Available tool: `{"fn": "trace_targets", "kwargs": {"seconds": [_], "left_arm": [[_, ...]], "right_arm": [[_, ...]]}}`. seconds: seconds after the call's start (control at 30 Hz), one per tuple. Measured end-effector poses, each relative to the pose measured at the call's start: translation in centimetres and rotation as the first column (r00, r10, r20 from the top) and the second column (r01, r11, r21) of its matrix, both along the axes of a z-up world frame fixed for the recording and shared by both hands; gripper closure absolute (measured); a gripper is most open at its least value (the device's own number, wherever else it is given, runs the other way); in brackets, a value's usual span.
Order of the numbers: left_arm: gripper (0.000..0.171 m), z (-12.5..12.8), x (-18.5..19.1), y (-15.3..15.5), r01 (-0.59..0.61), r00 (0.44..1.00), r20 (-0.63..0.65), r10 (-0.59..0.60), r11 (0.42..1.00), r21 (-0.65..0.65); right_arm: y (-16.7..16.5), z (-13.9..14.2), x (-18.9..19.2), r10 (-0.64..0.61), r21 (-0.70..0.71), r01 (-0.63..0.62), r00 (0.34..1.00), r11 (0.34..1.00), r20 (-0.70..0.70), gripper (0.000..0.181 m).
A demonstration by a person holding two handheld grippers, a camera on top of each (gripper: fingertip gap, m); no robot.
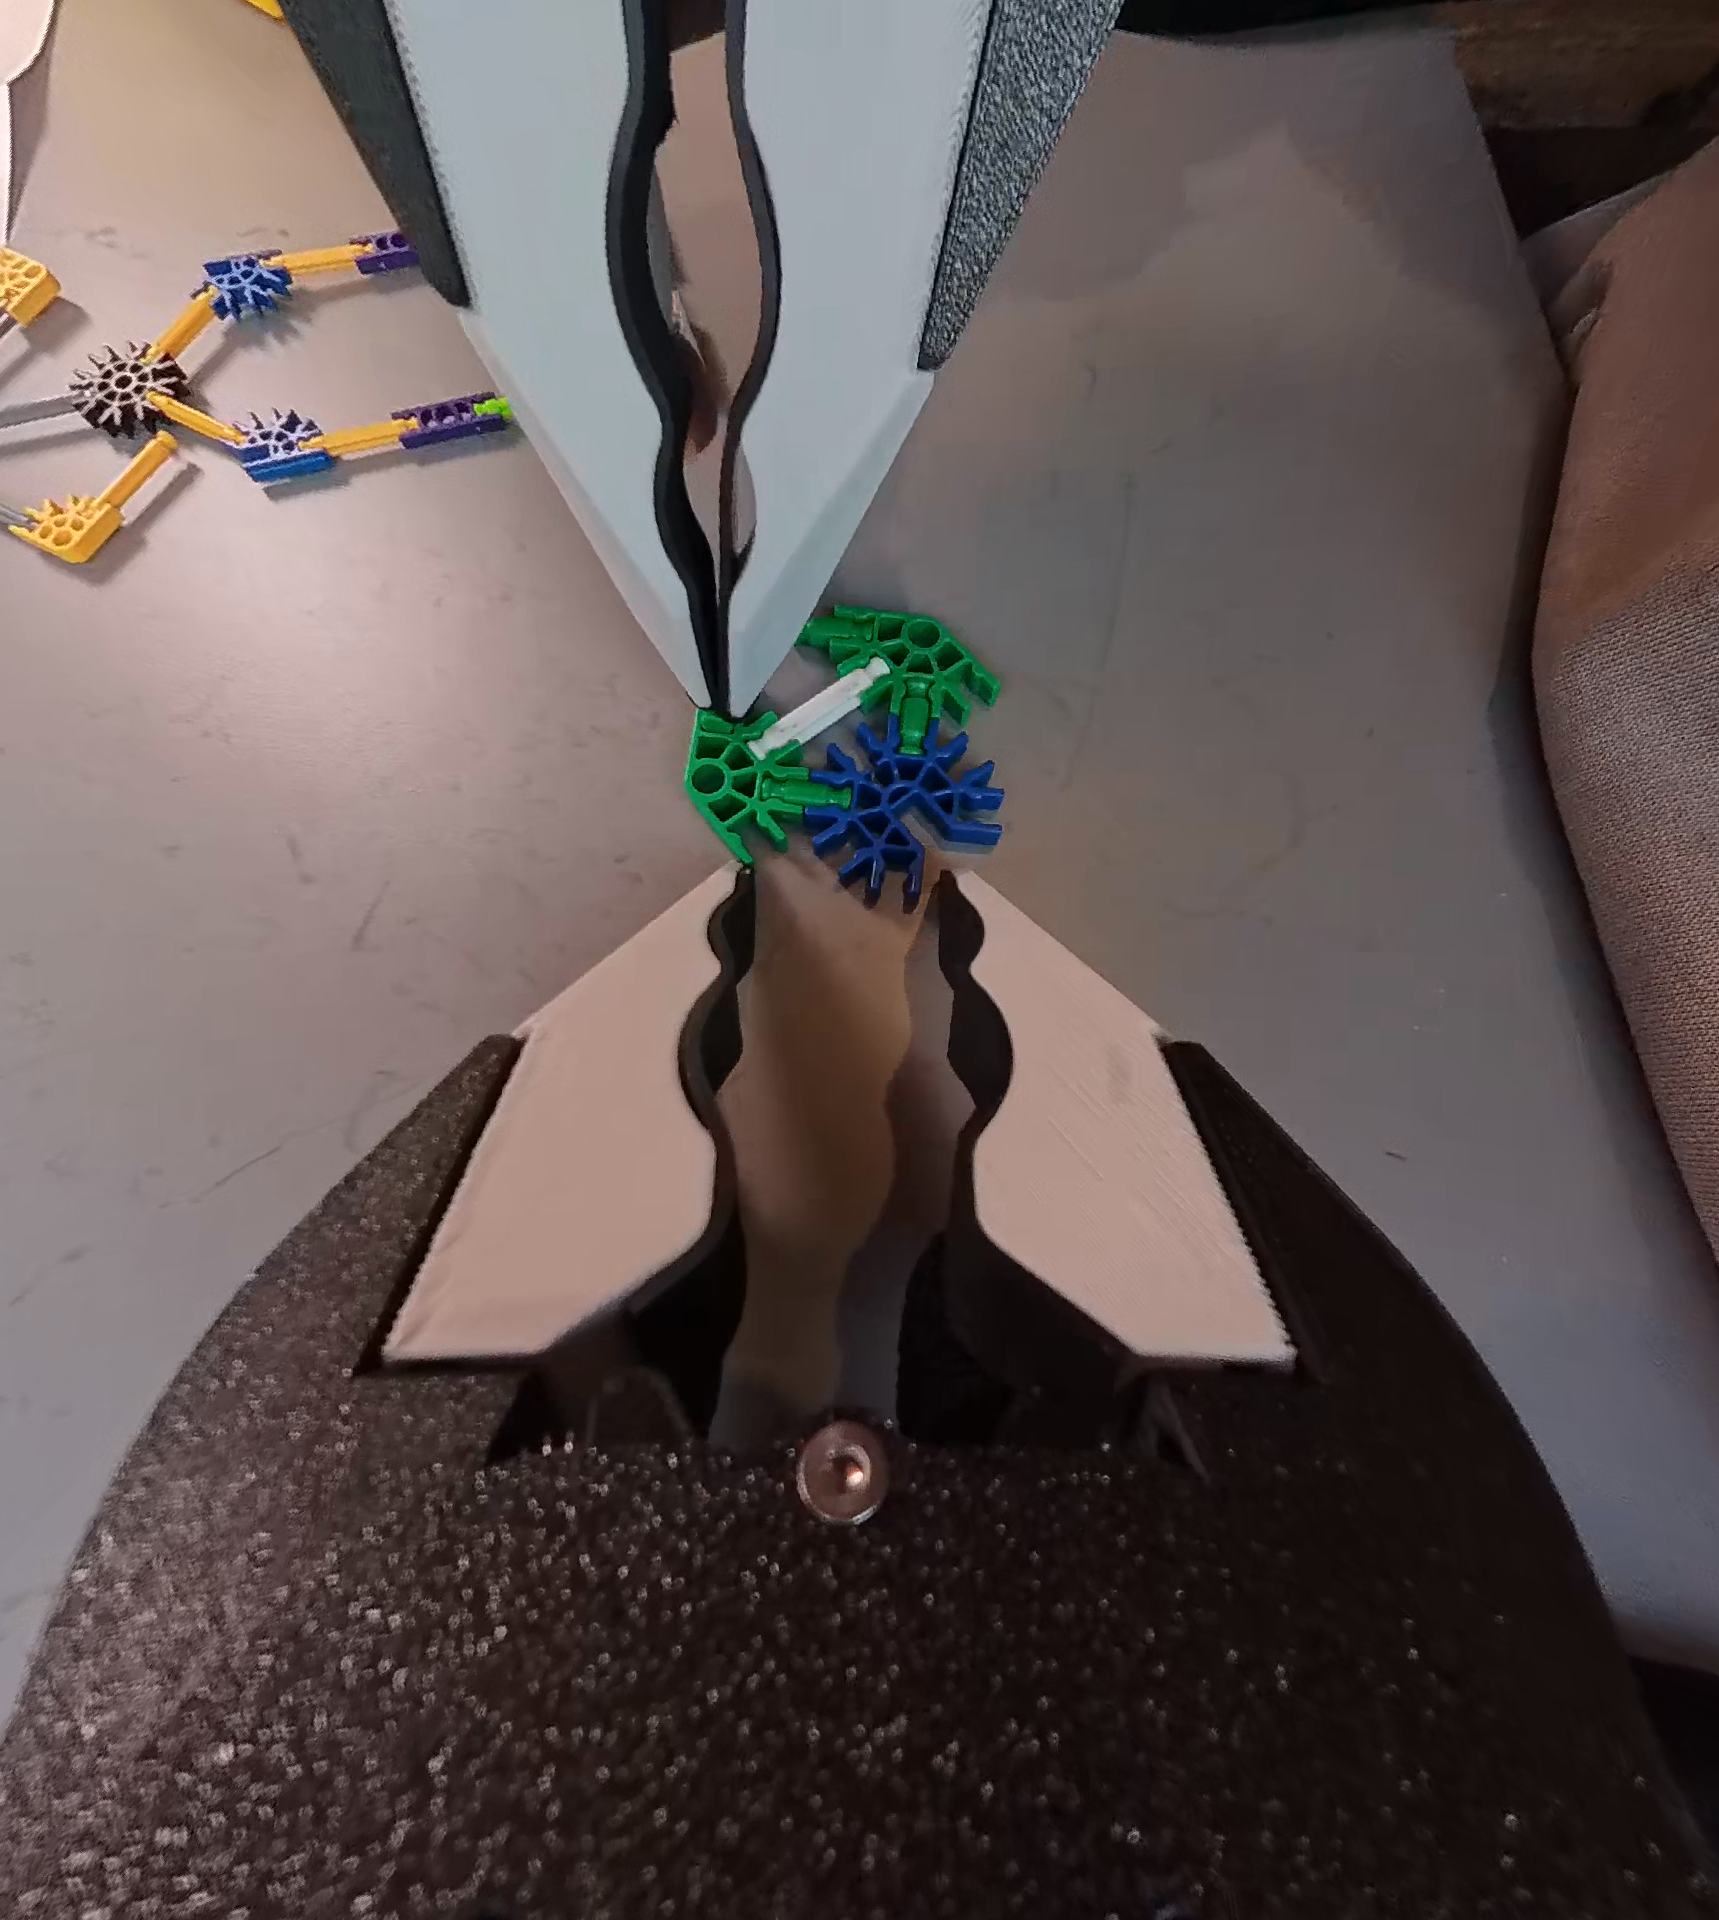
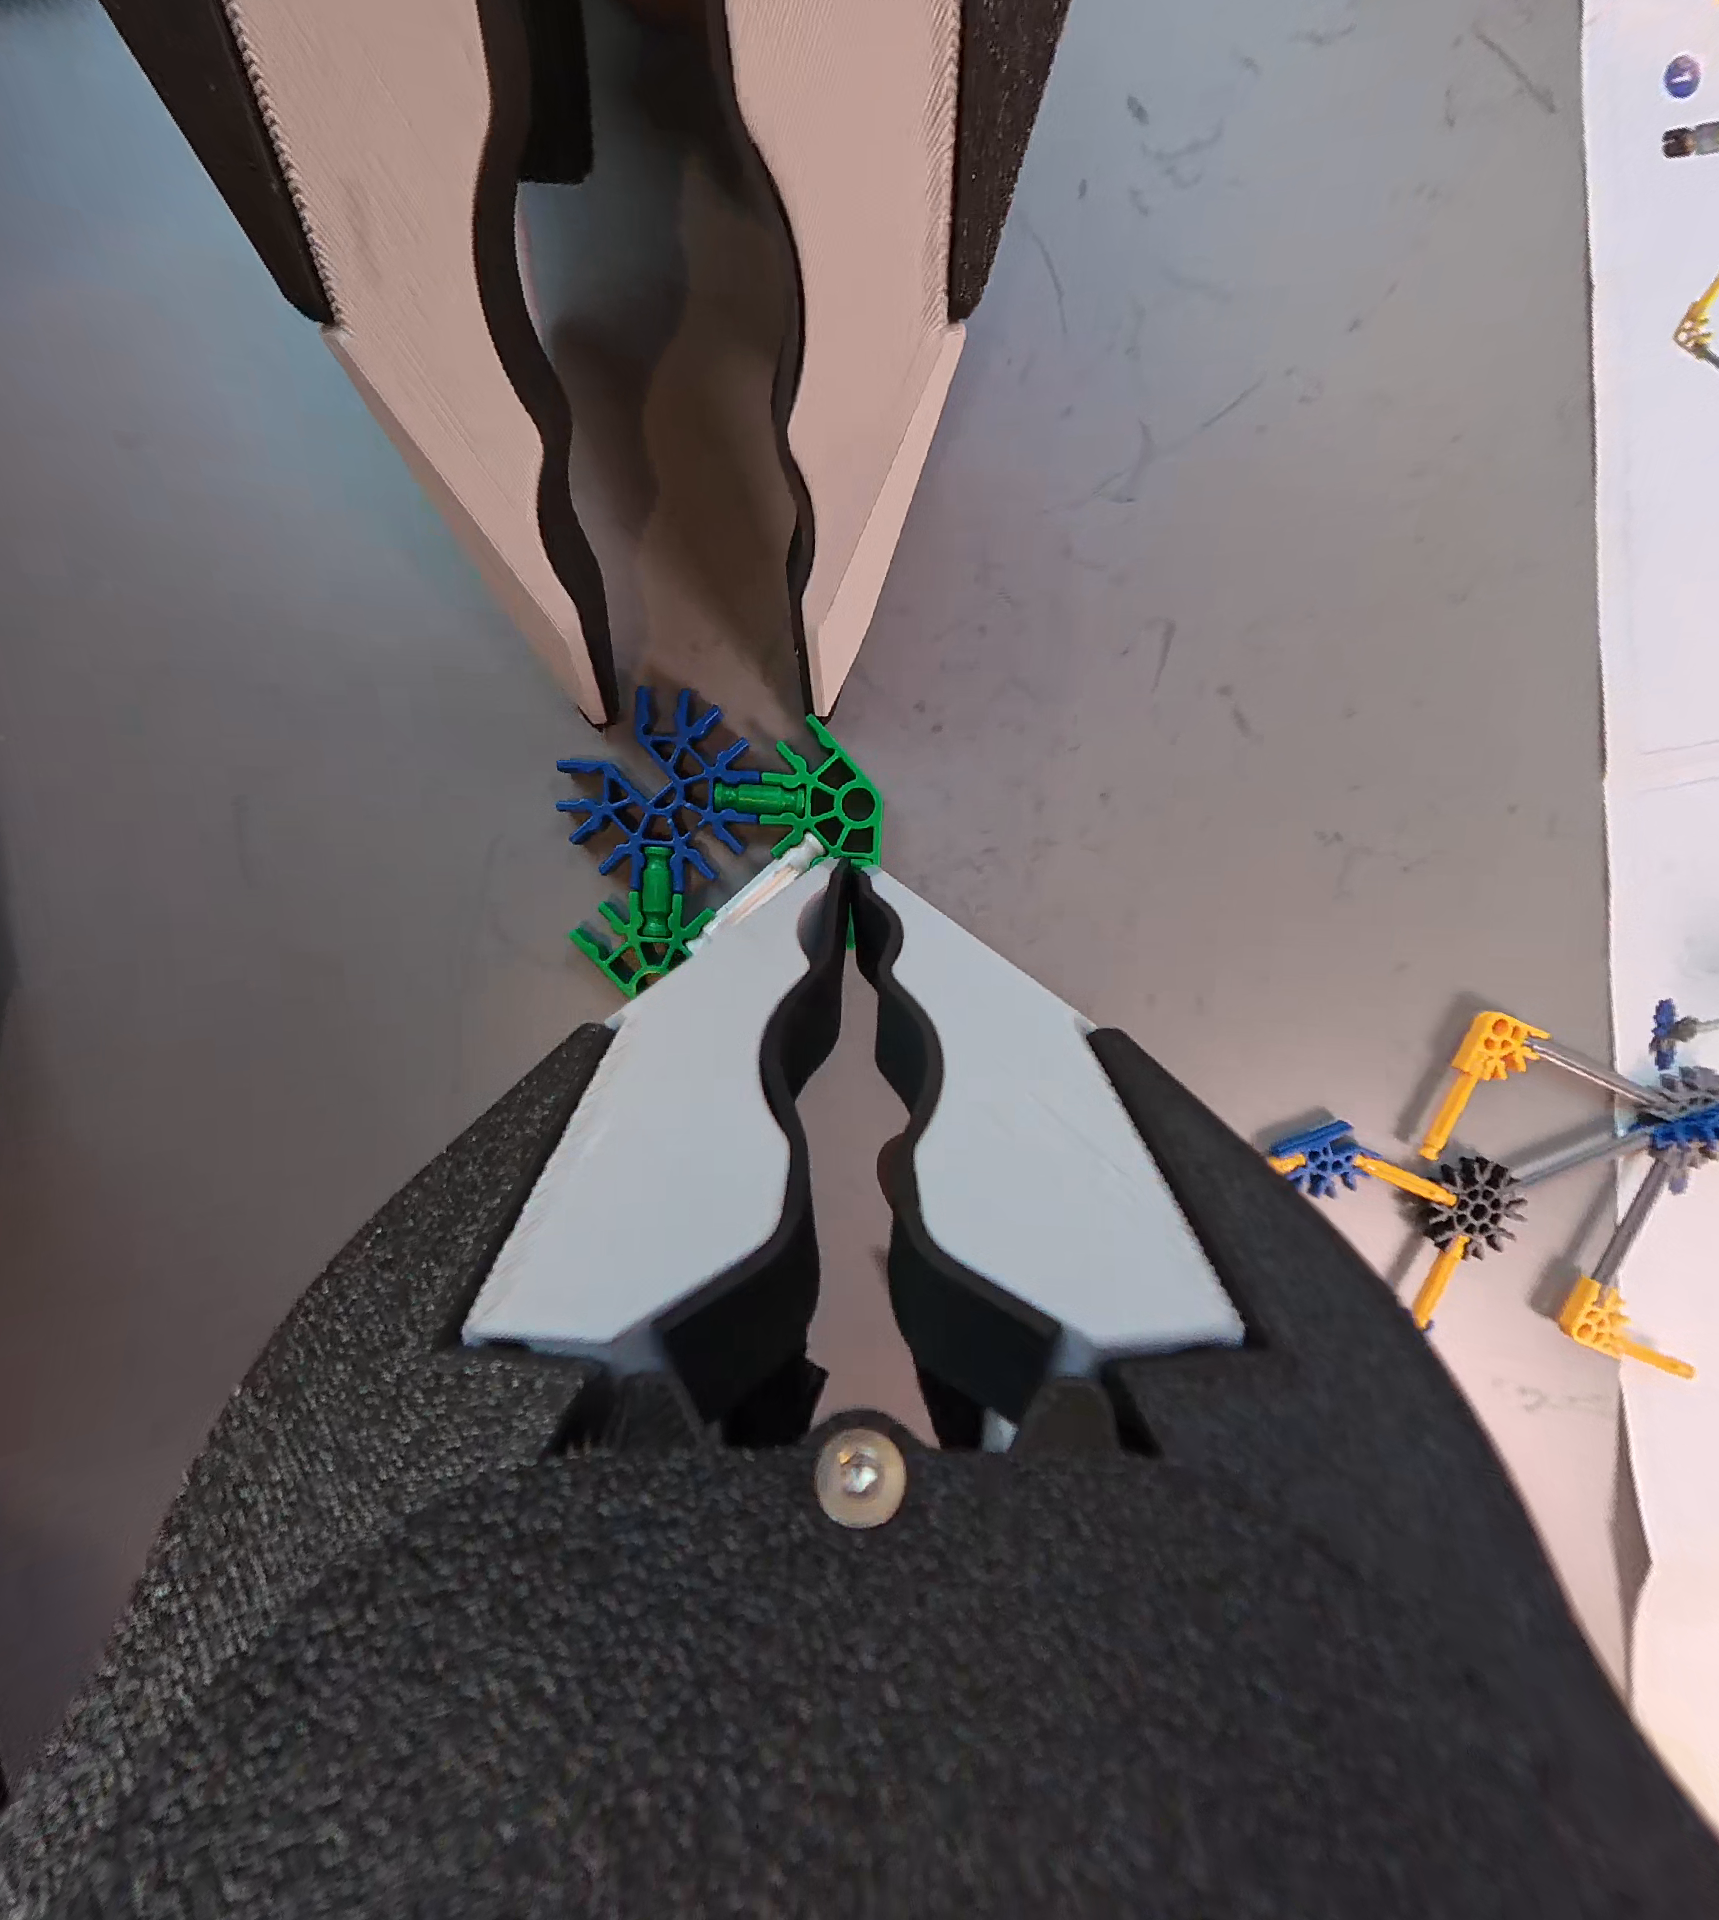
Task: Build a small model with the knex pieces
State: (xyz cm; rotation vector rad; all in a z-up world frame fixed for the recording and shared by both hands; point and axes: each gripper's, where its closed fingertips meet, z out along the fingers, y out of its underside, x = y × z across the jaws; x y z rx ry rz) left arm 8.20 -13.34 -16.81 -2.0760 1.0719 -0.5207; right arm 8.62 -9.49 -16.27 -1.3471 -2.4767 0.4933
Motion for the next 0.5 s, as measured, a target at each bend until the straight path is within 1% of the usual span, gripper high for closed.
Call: {"fn": "trace_targets", "kwargs": {"seconds": [0.27, 0.33, 0.5], "left_arm": [[0.138, 0.0, -0.04, 0.06, -0.003, 1.0, -0.001, 0.003, 1.0, 0.002], [0.138, 0.0, -0.05, 0.07, -0.004, 1.0, -0.001, 0.004, 1.0, 0.001], [0.137, 0.0, -0.04, 0.05, -0.002, 1.0, 0.0, 0.002, 1.0, -0.001]], "right_arm": [[-0.18, -0.23, -0.18, 0.122, 0.083, -0.127, 0.991, 0.988, 0.063, 0.181], [-0.48, -0.32, -0.19, 0.151, 0.072, -0.158, 0.985, 0.985, 0.085, 0.181], [-0.61, -0.35, -0.26, 0.167, 0.028, -0.17, 0.982, 0.985, 0.091, 0.181]]}}
